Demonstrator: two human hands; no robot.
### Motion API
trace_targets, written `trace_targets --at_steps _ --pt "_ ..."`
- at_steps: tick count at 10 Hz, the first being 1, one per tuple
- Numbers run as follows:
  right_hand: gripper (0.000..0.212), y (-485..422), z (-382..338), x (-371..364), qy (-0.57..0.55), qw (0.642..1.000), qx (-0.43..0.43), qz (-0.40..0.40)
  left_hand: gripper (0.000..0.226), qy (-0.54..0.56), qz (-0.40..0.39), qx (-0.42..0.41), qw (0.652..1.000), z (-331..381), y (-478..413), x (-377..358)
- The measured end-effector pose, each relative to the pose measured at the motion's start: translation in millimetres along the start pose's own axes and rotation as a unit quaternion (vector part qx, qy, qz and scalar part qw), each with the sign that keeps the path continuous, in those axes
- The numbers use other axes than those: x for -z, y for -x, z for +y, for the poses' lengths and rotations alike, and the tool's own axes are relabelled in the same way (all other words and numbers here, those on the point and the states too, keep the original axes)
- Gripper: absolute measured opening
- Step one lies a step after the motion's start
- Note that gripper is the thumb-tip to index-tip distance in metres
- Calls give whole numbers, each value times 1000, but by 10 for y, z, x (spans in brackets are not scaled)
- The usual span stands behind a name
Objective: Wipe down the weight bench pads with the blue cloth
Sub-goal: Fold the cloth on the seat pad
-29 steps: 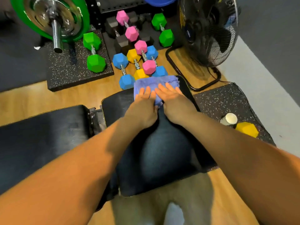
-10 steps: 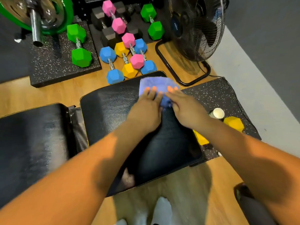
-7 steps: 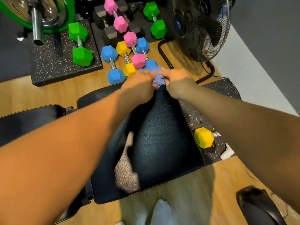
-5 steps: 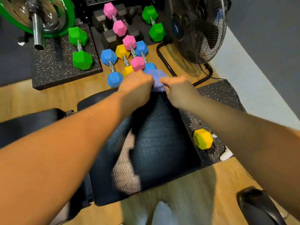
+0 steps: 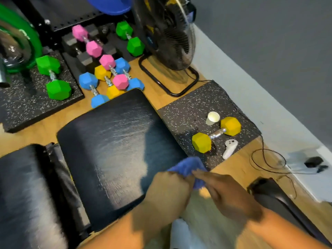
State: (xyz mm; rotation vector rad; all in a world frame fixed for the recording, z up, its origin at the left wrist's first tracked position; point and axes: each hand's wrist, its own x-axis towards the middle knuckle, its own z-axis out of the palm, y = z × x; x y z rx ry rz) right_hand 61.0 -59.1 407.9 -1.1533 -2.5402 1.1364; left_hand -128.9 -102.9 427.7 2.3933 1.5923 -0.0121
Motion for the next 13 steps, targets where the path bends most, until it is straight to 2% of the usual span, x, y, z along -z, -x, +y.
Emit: trace_targets --at_steps 1,2,3,4,5,6,7,8,9,10,11,12,13 --pt "23 319 55 96 -25 997 -72 19 23 99 31 68 992 149 -95 48" --pt "32 701 343 193 -216 953 -197 83 20 336 8 160 928 355 -462 -124" --pt "41 875 617 179 -280 922 -243 112 18 499 -27 239 832 525 -695 -401" --pt "33 942 1035 -11 -351 856 -337 174 19 661 -67 303 683 706 -881 -978" --pt "25 861 1420 -246 -351 820 -399 212 21 656 -40 346 669 731 -1049 -1424" --pt "11 492 2144 -768 -270 843 -420 200 16 607 31 437 663 599 -1403 -2098" --pt "33 223 2553 -1092 -256 853 -420 173 12 555 72 445 699 453 -1583 -2411" --pt "19 -172 3084 -1502 -228 878 -389 162 24 450 89 435 775 168 -1809 -2841" --pt "13 -398 3319 -1635 -229 886 -374 152 26 406 74 451 791 -15 -1949 -3088" --pt "30 -564 3567 -1792 -300 863 -378 150 48 403 23 437 803 -161 -2098 -3380" --pt "42 -600 3647 -1863 -348 830 -408 154 64 383 -33 378 842 -236 -2117 -3517" --pt "37 -614 3584 -1825 -324 850 -384 155 62 227 -197 253 920 -333 -2099 -3570" --pt "42 -531 3499 -1804 -272 862 -401 149 65 185 -236 213 930 -299 -2031 -3580"
